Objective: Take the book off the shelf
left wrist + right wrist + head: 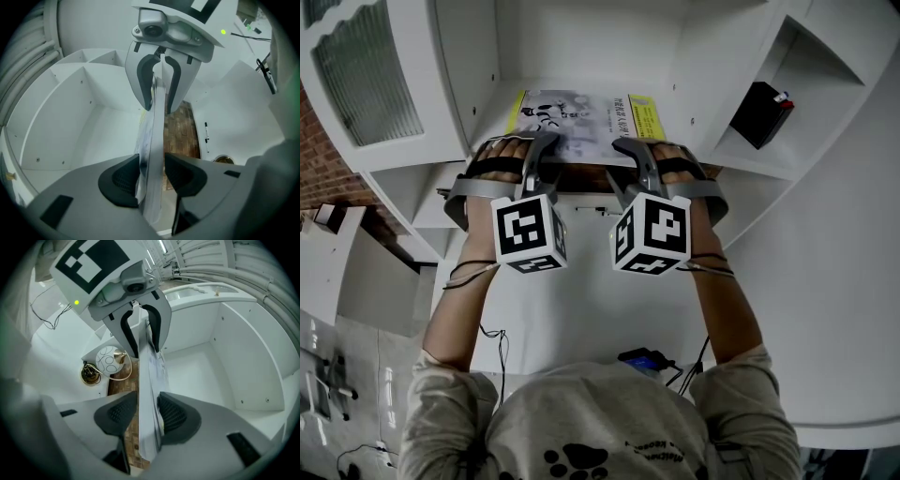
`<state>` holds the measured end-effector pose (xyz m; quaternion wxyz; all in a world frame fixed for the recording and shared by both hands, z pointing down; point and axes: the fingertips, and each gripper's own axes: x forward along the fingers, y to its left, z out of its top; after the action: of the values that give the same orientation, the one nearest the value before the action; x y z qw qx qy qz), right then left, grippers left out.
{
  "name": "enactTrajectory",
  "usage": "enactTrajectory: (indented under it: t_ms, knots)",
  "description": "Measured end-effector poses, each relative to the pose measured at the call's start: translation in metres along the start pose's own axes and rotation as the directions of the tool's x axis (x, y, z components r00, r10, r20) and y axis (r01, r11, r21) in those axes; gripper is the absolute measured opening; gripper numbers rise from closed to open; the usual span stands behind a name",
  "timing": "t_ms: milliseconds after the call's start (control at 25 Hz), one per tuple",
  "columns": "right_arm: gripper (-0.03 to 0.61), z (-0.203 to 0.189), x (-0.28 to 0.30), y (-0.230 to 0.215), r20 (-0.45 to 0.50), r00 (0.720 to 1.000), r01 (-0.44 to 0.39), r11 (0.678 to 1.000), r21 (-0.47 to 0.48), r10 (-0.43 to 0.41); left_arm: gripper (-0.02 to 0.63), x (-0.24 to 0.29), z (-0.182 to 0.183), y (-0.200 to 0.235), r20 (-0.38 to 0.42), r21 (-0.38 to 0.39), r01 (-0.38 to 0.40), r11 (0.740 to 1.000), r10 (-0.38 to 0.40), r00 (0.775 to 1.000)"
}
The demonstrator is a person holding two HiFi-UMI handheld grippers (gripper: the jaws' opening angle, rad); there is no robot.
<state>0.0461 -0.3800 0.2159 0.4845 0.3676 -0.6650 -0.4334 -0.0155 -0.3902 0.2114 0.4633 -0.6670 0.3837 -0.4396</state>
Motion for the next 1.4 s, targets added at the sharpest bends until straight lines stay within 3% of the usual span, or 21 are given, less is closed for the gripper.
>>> enactTrajectory:
  t_ms: [80,280,520,800,1080,1200,1400]
  knots:
    - [0.164,0.000,0.001,-0.001,-0.008,1.000,0.018,1.000,-0.005,-0.018,0.129,0.000,0.001,0.004,0.003,-0.008,-0.010,1.000,0.010,1.000]
    - [0.166,0.008,-0.002,-0.010,-0.041,0.995,0.091,0.994,-0.066,-0.094,0.115,-0.001,0.002,0.005,0.005,-0.012,-0.013,1.000,0.013,1.000]
    - [0.169,0.028,0.011,-0.006,-0.040,0.996,0.077,0.988,-0.133,-0.083,0.109,-0.001,0.001,0.007,0.008,-0.011,-0.014,1.000,0.014,1.000]
    - [0.169,0.008,0.007,-0.012,-0.081,0.993,0.079,0.993,-0.088,-0.086,0.103,-0.007,0.003,0.005,0.023,0.004,-0.009,1.000,0.009,1.000]
    - [0.165,-0.007,0.012,-0.009,-0.149,0.983,0.084,0.987,-0.135,-0.104,0.101,-0.015,0.004,0.002,0.036,0.015,0.004,1.000,-0.005,0.999]
    - [0.100,-0.009,0.012,-0.009,-0.149,0.982,0.096,0.986,-0.140,-0.117,0.103,-0.017,0.005,0.001,0.038,0.011,0.005,1.000,-0.005,0.999]
    - [0.087,-0.007,0.011,-0.012,-0.153,0.981,0.102,0.985,-0.139,-0.123,0.135,-0.010,0.000,-0.004,0.004,0.038,-0.016,0.999,0.016,1.000]
